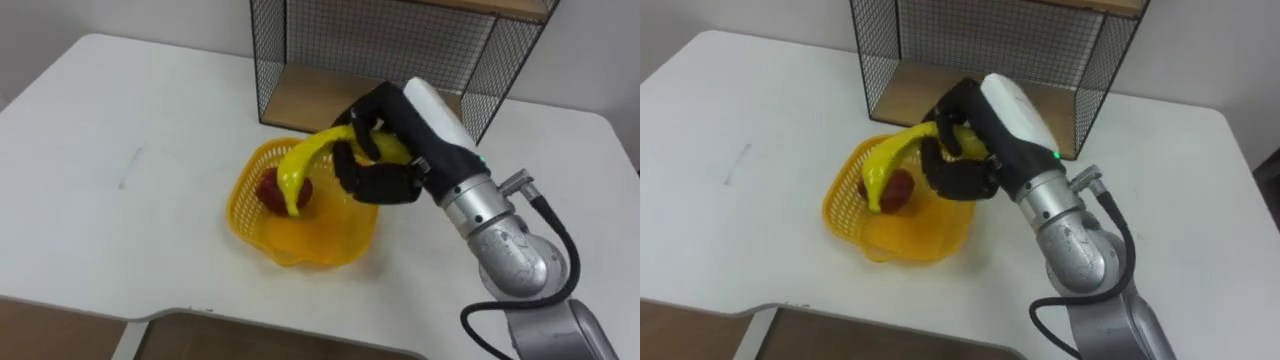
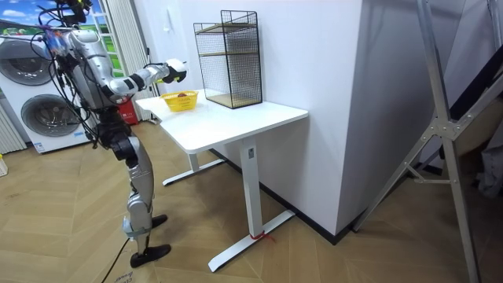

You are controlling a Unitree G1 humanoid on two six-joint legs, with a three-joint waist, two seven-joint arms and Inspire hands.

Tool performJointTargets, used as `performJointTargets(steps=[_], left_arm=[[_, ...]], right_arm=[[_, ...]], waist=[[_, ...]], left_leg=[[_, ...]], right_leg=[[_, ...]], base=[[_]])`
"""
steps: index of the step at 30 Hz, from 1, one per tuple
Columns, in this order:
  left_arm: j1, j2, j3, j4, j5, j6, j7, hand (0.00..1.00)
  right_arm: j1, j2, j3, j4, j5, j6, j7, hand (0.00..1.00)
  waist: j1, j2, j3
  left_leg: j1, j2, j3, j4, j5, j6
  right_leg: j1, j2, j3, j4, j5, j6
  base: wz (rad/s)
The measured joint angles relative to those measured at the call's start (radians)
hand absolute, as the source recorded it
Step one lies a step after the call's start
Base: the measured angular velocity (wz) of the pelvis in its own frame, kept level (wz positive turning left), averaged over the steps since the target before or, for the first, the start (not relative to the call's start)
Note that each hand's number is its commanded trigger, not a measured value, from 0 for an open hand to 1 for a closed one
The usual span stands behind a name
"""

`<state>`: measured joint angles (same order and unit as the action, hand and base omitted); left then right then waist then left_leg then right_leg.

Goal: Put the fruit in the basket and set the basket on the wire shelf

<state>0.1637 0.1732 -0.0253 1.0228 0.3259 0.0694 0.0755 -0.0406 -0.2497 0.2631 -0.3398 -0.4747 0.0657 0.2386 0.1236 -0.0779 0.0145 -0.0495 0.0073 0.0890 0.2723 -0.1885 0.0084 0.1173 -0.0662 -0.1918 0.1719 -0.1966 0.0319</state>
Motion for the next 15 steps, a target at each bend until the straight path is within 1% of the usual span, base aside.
performJointTargets(steps=[1,2,5,7,8,11,13,15], left_arm=[[-0.002,0.000,-0.001,0.000,0.000,0.000,-0.001,0.00],[-0.002,0.000,-0.001,0.000,-0.001,0.000,-0.001,0.00],[-0.002,0.000,-0.010,0.000,-0.010,0.000,0.000,0.00],[-0.006,-0.001,-0.023,0.001,-0.011,0.000,0.000,0.00],[-0.007,-0.001,-0.026,0.002,-0.011,0.000,0.000,0.00],[-0.014,-0.002,-0.035,0.020,-0.011,0.000,0.000,0.00],[-0.015,-0.004,-0.036,0.020,-0.011,0.000,0.000,0.00],[-0.016,-0.004,-0.036,0.022,-0.010,0.000,0.000,0.00]], right_arm=[[0.000,0.002,0.001,0.000,-0.003,0.001,0.013,0.19],[0.000,0.002,0.001,0.000,-0.003,0.001,0.016,0.00],[0.000,0.002,0.001,0.000,-0.002,0.002,0.031,0.00],[0.001,0.004,0.001,0.007,-0.003,0.002,0.039,0.00],[0.001,0.005,0.001,0.011,-0.004,0.002,0.041,0.00],[0.003,0.009,0.001,0.014,-0.008,0.003,0.054,0.00],[0.003,0.010,0.001,0.014,-0.008,0.003,0.068,0.00],[0.003,0.011,0.002,0.015,-0.008,0.003,0.071,0.00]], waist=[[0.001,0.001,0.0000],[0.001,0.000,-0.0001],[0.001,0.004,0.0016],[0.000,0.010,0.0046],[0.000,0.010,0.0032],[-0.001,0.016,-0.0001],[-0.001,0.021,-0.0038],[-0.001,0.023,-0.0046]], left_leg=[[-0.007,-0.001,-0.005,0.001,0.000,0.000],[-0.009,-0.002,-0.006,0.002,0.000,0.001],[-0.009,-0.002,-0.007,0.001,0.000,0.001],[-0.009,-0.002,-0.007,0.000,0.000,0.001],[-0.010,-0.002,-0.007,-0.001,0.000,0.001],[-0.010,-0.002,-0.006,-0.002,0.000,0.001],[-0.010,-0.002,-0.006,-0.003,0.001,0.001],[-0.009,-0.002,-0.006,-0.004,0.001,0.001]], right_leg=[[-0.003,0.000,-0.002,0.000,0.000,0.000],[-0.005,0.000,-0.003,-0.001,0.000,0.000],[-0.006,0.000,-0.004,-0.001,0.000,0.000],[-0.007,0.000,-0.004,-0.001,0.000,0.000],[-0.007,0.000,-0.004,-0.001,0.000,0.000],[-0.009,0.000,-0.004,-0.001,0.000,0.000],[-0.010,0.000,-0.003,-0.001,0.000,0.000],[-0.009,0.000,-0.003,-0.001,0.000,0.000]], base=[[0.12],[0.08],[0.01],[0.00],[0.00],[0.00],[0.00],[0.00]])
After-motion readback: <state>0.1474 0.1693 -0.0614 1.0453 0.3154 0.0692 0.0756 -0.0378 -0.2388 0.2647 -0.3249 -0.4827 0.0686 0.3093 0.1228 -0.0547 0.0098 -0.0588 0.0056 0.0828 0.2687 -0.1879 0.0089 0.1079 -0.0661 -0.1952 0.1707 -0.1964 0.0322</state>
